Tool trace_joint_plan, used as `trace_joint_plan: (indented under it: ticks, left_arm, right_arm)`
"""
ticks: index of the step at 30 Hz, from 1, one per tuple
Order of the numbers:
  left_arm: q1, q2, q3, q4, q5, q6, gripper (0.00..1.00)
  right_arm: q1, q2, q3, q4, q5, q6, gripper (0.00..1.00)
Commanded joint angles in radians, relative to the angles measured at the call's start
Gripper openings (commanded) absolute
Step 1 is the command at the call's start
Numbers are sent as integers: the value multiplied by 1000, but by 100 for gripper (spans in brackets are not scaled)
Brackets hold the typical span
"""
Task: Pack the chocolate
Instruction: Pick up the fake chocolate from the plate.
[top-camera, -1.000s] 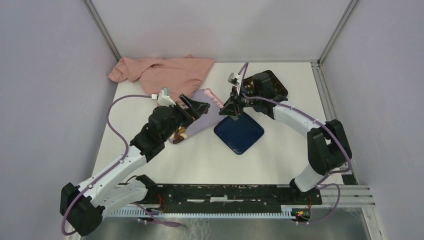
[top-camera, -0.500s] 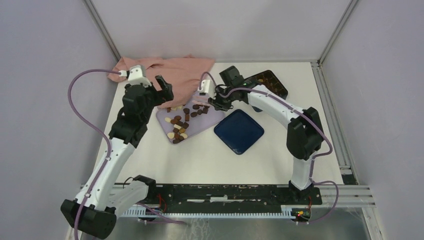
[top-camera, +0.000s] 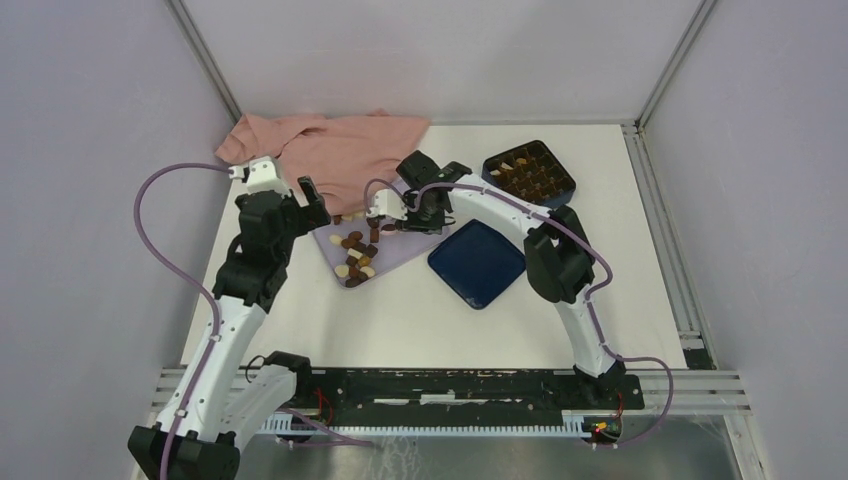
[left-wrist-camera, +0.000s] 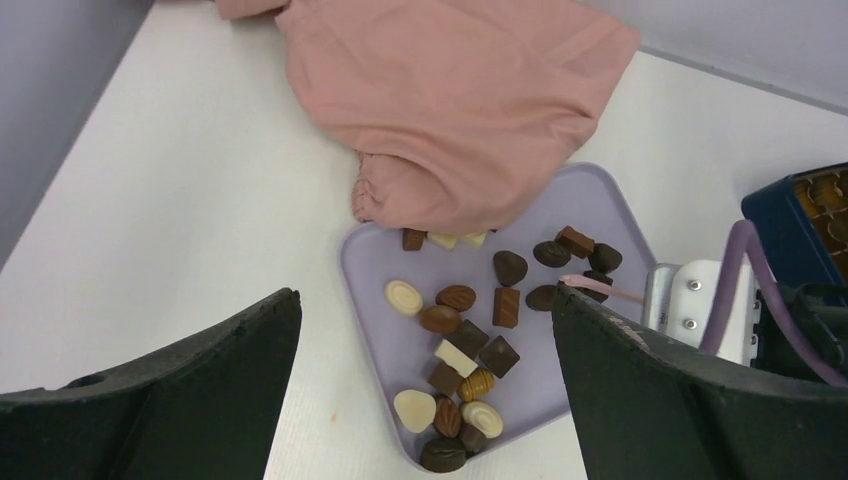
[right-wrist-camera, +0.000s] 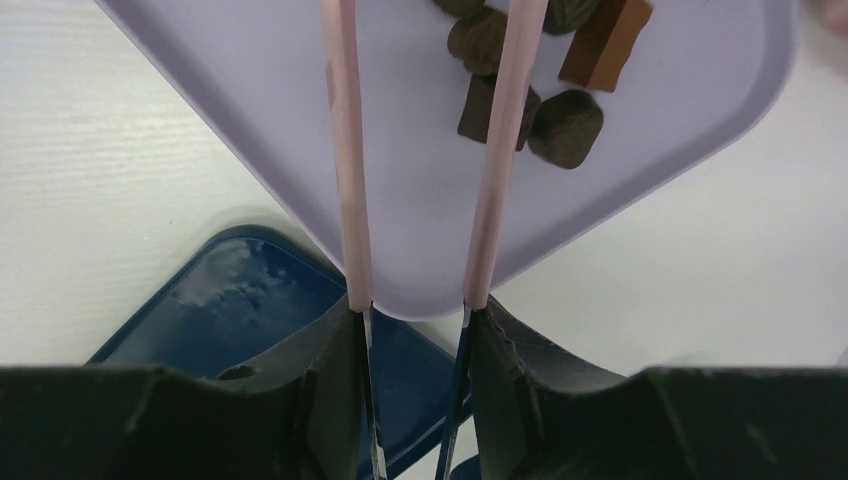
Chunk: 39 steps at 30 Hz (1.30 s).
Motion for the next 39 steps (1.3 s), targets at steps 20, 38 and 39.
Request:
trace_joint_plan:
  ticks: [20,38,39]
  left_arm:
    - [7,-24,-6,15,-4,55,100]
    - [7,-16,-7,19,23,60,100]
    - [7,-14,-6,18,24,59,100]
  right_arm:
    - [-140,-86,-146,-33,63,4,43]
    - [-129,51,-7,-56,14,27,43]
    - [-125,56,-1,-56,19,27,43]
